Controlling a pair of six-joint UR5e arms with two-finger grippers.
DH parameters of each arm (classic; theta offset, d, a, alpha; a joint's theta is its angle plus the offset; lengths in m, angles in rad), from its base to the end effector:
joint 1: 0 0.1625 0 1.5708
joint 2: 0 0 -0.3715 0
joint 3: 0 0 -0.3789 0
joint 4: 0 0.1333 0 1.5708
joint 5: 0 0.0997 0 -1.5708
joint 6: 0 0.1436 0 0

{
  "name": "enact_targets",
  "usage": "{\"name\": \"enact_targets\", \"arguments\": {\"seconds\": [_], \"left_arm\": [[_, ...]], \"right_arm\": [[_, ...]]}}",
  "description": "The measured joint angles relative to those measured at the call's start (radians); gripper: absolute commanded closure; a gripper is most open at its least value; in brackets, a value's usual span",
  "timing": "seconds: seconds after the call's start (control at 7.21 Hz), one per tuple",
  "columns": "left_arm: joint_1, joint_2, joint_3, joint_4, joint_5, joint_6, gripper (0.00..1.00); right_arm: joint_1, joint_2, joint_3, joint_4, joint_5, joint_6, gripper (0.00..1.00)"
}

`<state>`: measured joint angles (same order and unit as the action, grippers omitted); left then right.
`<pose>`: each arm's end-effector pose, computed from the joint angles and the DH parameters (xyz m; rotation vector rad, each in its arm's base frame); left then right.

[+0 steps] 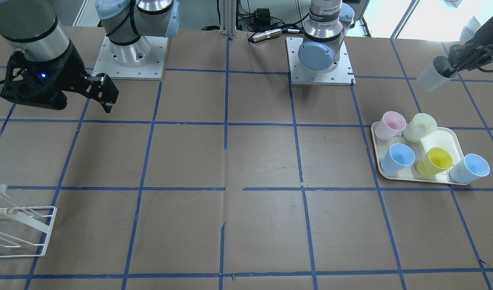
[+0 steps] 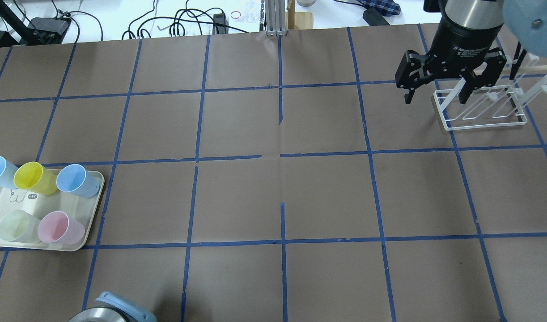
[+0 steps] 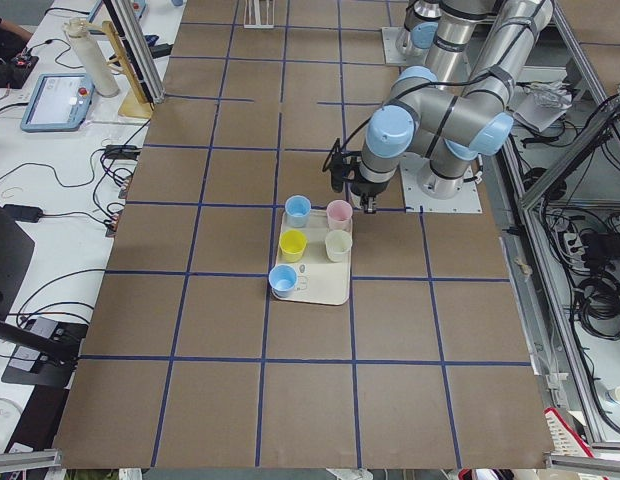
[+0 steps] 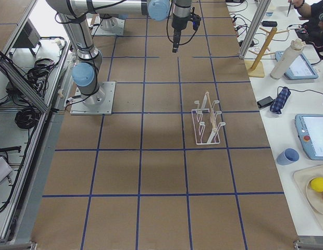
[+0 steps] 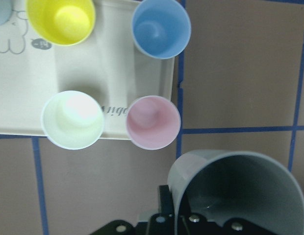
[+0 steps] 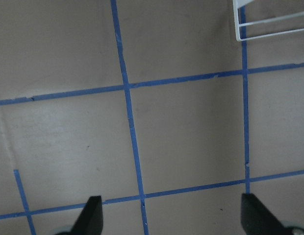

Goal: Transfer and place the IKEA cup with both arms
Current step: 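Lower the white cup onto the tray and open the left gripper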

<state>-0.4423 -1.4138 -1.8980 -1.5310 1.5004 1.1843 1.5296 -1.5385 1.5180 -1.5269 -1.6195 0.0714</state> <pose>0.2961 -0.2989 0.3103 -0.0766 -2.9929 0.0178 0.1061 -0.4919 0.3958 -0.1731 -3.0875 -0.0350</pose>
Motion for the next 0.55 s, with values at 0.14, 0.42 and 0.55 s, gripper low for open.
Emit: {"name": "enact_targets", "arguments": {"seconds": [0.14,0.42,0.55], "left_arm": [[0.032,-0.049,0.001,0.079,-0.007,0.070,1.00],[0.047,-0.177,0.003,0.232,-0.056,0.143,1.00],[0.049,-0.234,0.008,0.292,-0.070,0.179,1.00]], "right_arm": [[0.006,-0.022,0.012,-0.064,0.041,0.002,0.00],[0.034,-0.037,0.023,-0.133,0.062,0.009,0.00],[0.056,-0.037,0.023,-0.133,0.055,0.016,0.00]]}}
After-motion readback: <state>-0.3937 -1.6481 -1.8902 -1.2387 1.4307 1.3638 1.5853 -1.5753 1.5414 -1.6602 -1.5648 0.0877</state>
